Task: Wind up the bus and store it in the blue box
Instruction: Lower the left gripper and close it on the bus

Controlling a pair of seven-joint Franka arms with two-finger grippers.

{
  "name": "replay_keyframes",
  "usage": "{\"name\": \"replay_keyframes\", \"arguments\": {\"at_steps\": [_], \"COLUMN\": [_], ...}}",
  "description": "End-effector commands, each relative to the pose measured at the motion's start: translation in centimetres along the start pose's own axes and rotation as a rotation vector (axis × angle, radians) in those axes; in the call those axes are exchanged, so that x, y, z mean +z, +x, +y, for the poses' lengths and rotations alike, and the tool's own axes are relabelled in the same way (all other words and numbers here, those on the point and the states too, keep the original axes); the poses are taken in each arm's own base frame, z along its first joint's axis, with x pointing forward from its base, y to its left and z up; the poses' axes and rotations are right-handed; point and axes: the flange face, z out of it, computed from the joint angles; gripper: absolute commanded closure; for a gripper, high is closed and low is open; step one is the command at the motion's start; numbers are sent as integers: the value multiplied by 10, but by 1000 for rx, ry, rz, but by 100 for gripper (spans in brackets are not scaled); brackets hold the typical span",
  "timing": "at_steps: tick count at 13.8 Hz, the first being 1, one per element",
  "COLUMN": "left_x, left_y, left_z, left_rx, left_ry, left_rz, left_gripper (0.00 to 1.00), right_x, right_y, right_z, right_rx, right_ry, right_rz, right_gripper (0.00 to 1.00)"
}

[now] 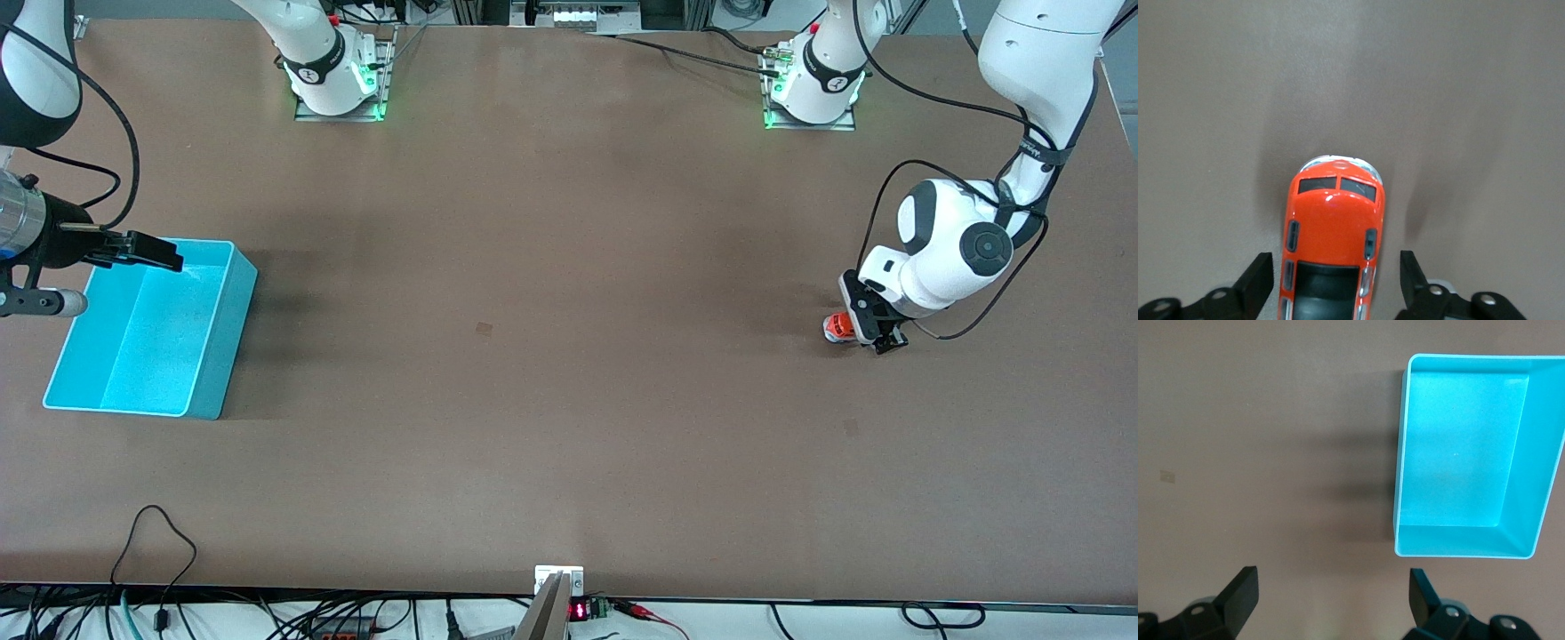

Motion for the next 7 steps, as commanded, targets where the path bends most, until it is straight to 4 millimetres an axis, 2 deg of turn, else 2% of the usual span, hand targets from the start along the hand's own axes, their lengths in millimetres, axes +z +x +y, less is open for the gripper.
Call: {"name": "replay_keyframes", "arguments": {"at_steps": [1, 3, 5, 7], "left_x": [-2, -3, -3, -3], "left_y": [-2, -2, -3, -3], "left_z": [-1, 0, -1, -1], "left_rx": [38, 38, 37, 47], "left_ry": [15, 14, 14, 13], "left_rz": [-13, -14, -14, -14], "left_gripper": [31, 32, 45, 51], "right_x": [-2, -2, -2, -2], "right_y": [-3, -3, -3, -3], "right_z": [1, 1, 0, 0], "right_rx": [3, 3, 3, 3], "right_ry": [16, 16, 16, 16], "right_rz": [-6, -6, -6, -4], "right_gripper": [0, 0, 0, 0]}}
